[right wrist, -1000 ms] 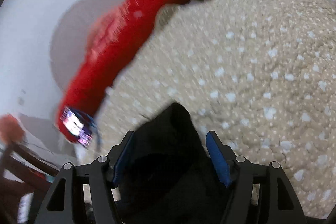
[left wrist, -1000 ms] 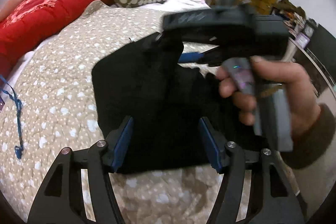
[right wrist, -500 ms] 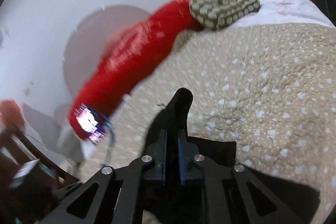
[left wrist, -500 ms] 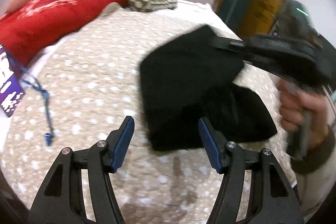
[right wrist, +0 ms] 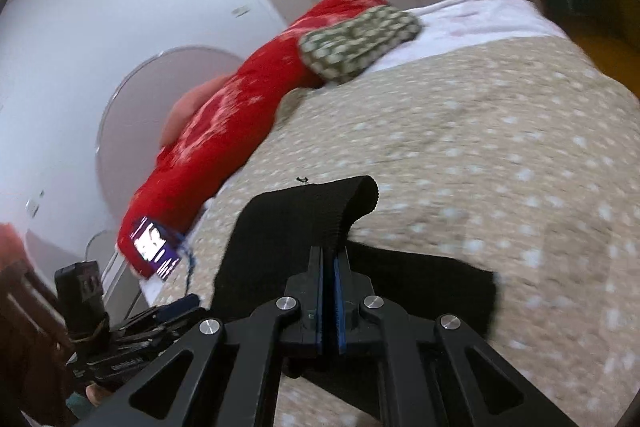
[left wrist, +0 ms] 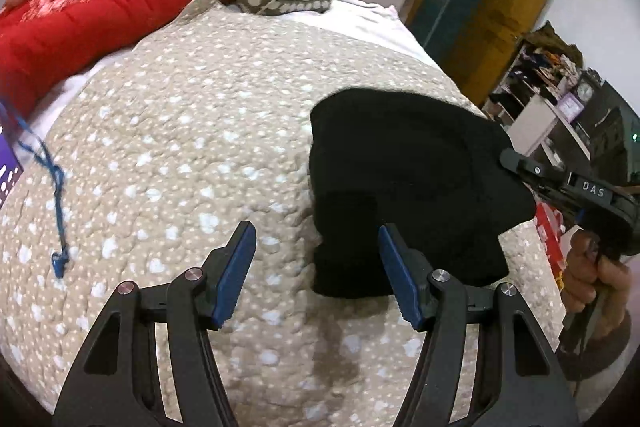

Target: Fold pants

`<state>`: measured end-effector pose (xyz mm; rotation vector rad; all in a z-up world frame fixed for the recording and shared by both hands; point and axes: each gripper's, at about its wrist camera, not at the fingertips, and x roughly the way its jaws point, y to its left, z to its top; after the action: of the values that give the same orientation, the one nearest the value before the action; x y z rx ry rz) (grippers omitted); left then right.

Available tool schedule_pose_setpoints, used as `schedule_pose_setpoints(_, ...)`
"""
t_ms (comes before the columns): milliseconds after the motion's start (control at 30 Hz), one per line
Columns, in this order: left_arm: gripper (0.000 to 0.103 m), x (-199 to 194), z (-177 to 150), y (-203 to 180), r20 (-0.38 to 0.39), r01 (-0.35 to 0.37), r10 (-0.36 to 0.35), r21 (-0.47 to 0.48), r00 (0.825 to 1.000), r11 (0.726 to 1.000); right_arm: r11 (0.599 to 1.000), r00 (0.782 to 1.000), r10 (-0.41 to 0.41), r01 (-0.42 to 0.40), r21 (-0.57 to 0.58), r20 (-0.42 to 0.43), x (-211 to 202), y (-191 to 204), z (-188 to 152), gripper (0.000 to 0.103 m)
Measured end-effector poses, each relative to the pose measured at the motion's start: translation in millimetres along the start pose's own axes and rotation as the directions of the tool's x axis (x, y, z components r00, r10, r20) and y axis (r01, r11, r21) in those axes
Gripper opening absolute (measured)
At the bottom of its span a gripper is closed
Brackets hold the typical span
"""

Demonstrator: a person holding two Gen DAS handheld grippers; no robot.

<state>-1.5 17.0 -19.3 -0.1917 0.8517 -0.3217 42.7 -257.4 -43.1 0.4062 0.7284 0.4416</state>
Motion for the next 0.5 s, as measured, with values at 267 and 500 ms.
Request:
schedule_pose_setpoints(267,0.063,35,0,-24,-0.063,-0.031,0.035,0.06,0.997,0.998,0.964,0.958,-0.265,0.267,0.0,-0.112,2,-52,-23,0.005)
schedule_pose_setpoints(500,0.063,32,25,-35,-0.012,-0.046,0.047,0.073,0.999,0.996,0.954,0.954,-0.298,0.298,-0.036,-0.008,-24,-27,-5,0.018)
